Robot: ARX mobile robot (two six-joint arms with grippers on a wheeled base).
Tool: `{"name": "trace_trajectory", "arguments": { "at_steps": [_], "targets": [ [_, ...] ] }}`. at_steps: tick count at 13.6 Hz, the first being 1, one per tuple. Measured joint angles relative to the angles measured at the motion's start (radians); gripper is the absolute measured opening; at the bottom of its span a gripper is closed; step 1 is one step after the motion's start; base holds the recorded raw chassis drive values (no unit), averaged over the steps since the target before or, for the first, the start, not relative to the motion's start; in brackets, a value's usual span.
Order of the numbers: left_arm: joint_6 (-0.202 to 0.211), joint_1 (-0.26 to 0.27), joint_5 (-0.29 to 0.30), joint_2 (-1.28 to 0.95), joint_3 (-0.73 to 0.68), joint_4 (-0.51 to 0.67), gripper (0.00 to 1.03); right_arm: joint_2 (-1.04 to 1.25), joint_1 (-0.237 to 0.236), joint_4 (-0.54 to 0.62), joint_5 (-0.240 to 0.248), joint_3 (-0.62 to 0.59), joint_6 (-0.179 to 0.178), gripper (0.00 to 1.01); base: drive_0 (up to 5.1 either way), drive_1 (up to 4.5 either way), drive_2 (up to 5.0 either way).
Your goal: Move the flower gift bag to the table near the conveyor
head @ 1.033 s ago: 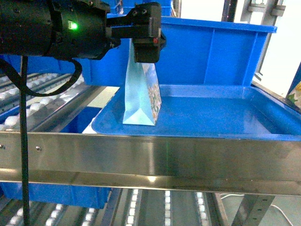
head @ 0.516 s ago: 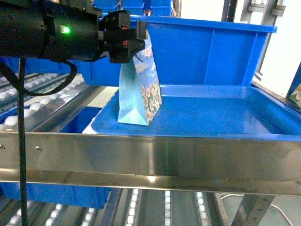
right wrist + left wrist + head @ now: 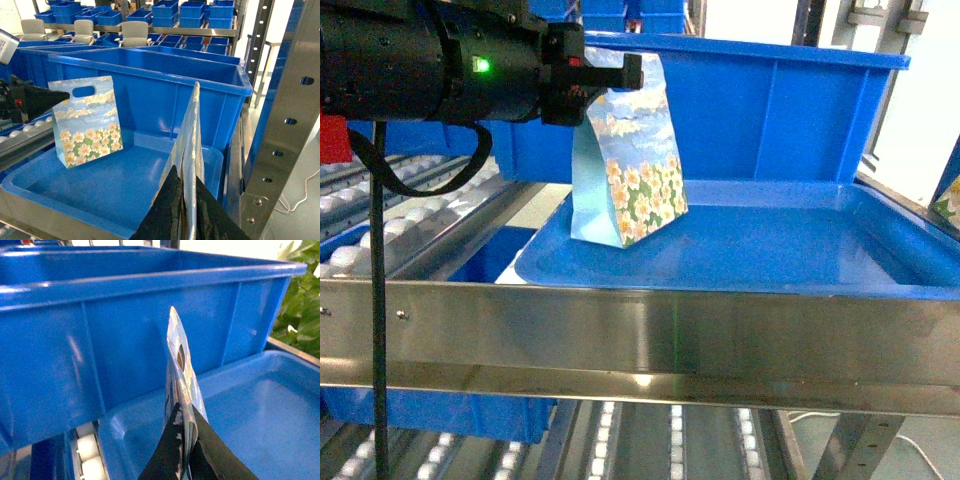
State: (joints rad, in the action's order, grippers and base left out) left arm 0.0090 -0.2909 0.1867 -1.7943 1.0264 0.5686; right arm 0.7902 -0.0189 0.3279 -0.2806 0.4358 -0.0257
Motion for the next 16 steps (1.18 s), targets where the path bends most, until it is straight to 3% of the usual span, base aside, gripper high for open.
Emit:
{"name": "trace_trajectory", "arguments": {
  "at_steps": [2, 5, 10, 16],
  "targets": [
    [0.004, -0.002, -0.022, -0.002, 0.000, 0.034, 0.02, 0.000, 0.000, 0.000, 0.000, 0.000, 0.000, 0.03, 0.0, 0.00, 0.0],
    [0.000, -0.013, -0.050, 0.138, -0.112, 0.077, 0.02, 0.000, 0.000, 0.001, 0.000, 0.000, 0.000, 0.03, 0.0, 0.00, 0.0],
    [-0.003, 0.012, -0.121, 0.363, -0.265, 0.157, 0.02, 0.000, 0.000, 0.000, 0.000, 0.000, 0.000, 0.03, 0.0, 0.00, 0.0],
    [-0.039, 0.182, -0.172, 0.636, -0.441, 0.175, 0.02, 0.000, 0.000, 0.000, 0.000, 0.000, 0.000, 0.03, 0.0, 0.00, 0.0]
  ]
}}
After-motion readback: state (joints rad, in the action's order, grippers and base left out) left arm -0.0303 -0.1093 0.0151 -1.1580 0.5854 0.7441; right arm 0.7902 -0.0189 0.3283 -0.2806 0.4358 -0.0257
